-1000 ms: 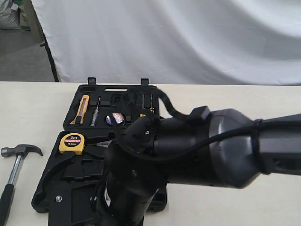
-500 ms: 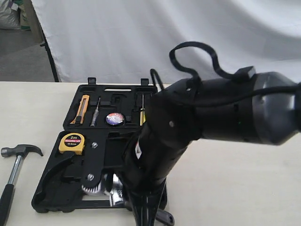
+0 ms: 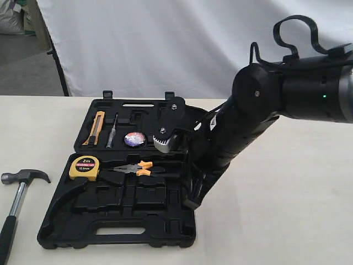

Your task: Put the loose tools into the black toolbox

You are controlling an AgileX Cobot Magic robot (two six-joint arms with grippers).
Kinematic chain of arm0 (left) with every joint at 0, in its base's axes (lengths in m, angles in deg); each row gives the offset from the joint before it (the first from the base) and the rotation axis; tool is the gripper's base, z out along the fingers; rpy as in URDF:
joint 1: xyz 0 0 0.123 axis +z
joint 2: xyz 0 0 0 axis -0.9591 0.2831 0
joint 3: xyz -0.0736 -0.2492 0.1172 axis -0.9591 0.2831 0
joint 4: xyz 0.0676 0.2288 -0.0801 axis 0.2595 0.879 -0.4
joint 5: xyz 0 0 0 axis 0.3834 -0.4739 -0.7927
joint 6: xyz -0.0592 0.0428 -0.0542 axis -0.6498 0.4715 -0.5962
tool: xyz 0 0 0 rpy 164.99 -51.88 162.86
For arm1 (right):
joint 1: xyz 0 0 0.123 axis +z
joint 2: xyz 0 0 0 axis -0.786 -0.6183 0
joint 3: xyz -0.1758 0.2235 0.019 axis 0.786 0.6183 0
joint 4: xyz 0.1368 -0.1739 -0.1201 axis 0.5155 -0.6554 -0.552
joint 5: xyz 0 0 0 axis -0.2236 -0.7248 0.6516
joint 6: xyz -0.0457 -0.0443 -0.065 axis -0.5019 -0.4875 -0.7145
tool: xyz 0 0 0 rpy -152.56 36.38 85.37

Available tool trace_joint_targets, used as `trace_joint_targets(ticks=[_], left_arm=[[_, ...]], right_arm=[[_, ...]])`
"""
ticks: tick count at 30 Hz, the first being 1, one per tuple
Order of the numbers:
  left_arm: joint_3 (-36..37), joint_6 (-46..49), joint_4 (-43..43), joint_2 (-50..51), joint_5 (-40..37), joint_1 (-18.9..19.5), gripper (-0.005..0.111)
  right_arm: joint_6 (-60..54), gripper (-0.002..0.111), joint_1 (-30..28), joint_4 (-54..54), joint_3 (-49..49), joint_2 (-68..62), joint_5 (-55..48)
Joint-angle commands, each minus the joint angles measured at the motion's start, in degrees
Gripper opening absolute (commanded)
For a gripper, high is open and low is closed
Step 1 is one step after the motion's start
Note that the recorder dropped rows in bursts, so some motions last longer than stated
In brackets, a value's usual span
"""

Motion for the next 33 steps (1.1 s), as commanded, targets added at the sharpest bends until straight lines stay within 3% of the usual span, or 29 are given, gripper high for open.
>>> trace_joint_targets(ticks=[1,4,6,11,14,20,33], left_arm=[[0.18,-0.44,-0.47,-0.18,0.01,0.2,0.001],[0.18,-0.44,-0.47,-0.18,0.01,0.2,0.001],[0.18,-0.44,-0.47,-0.18,0.01,0.2,0.001],[0.18,-0.44,-0.47,-0.18,0.01,0.2,0.001],[0.18,-0.44,-0.47,-0.18,0.01,0.2,0.001],[0.18,-0.44,-0.47,-0.18,0.01,0.2,0.001],[0.18,-0.44,-0.47,-0.18,0.01,0.2,0.001]], right_arm=[[0.27,0.0,2.88,5.14,-0.01,-1.1,0.78],[2.09,0.001,7.68,5.14,-0.01,-1.93,0.54],[3.42,0.009,10.95,4.3,-0.01,-2.73,0.94],[4.59,0.052,18.71,2.05,-0.01,-6.7,0.62],[4.59,0.065,21.89,2.01,-0.01,-9.0,0.49],[4.73,0.065,24.96,2.01,-0.01,-11.59,2.26],[5.8,0.065,24.82,2.37,-0.01,-18.23,8.88]])
